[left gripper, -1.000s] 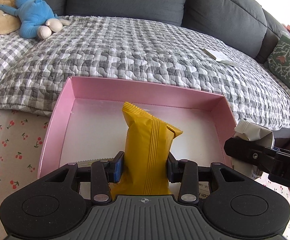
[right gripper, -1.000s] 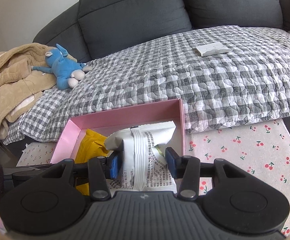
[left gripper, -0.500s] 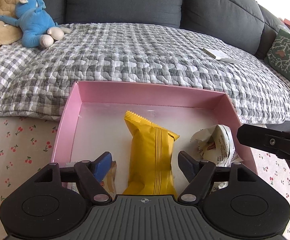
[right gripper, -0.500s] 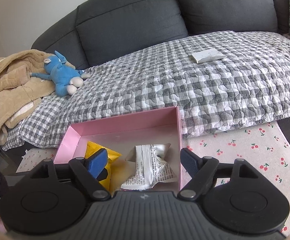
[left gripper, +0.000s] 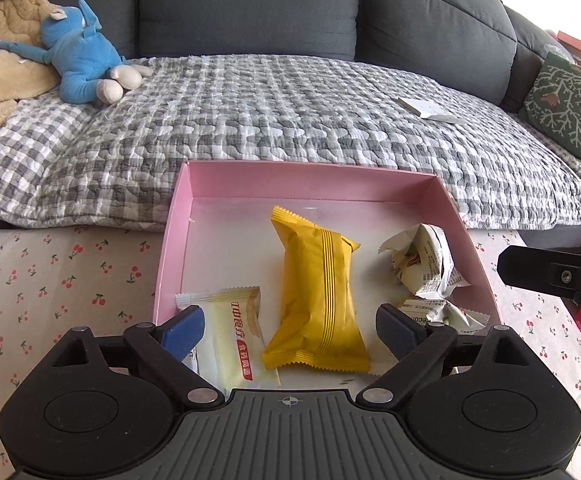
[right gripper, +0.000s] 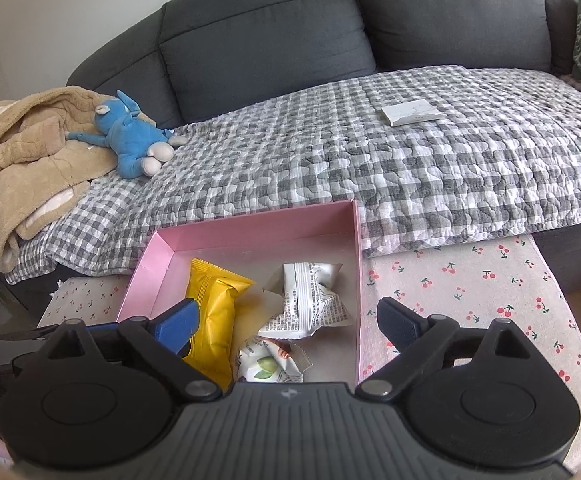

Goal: Organize snacks
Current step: 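Withdraw both tools from the box back over the snack pile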

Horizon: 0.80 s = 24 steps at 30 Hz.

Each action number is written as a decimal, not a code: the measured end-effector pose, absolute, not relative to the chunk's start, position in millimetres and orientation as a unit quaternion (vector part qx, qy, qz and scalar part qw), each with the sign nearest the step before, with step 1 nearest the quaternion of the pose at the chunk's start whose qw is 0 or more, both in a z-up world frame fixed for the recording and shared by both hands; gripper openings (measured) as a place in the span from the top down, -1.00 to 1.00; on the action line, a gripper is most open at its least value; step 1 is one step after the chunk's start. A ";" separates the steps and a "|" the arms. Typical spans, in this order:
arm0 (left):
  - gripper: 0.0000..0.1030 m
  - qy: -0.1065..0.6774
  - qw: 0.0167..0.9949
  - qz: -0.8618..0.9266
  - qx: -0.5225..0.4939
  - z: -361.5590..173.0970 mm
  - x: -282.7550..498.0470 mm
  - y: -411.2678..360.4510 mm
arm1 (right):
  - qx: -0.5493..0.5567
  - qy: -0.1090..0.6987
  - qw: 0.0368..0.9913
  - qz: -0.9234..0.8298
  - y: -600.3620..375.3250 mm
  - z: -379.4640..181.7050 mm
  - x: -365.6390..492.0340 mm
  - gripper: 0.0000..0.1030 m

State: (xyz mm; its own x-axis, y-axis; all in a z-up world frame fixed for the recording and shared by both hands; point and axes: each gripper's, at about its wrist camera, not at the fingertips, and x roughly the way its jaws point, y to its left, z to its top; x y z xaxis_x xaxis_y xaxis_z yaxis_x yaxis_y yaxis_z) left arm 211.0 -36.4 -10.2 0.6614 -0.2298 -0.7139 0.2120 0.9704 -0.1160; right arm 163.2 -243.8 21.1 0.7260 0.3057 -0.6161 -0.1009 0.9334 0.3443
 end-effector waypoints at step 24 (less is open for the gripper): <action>-0.90 0.385 0.909 -0.156 0.024 2.3 120.1 -1.1 | 0.090 0.371 0.919 0.101 -226.0 29.1 94.2 -0.99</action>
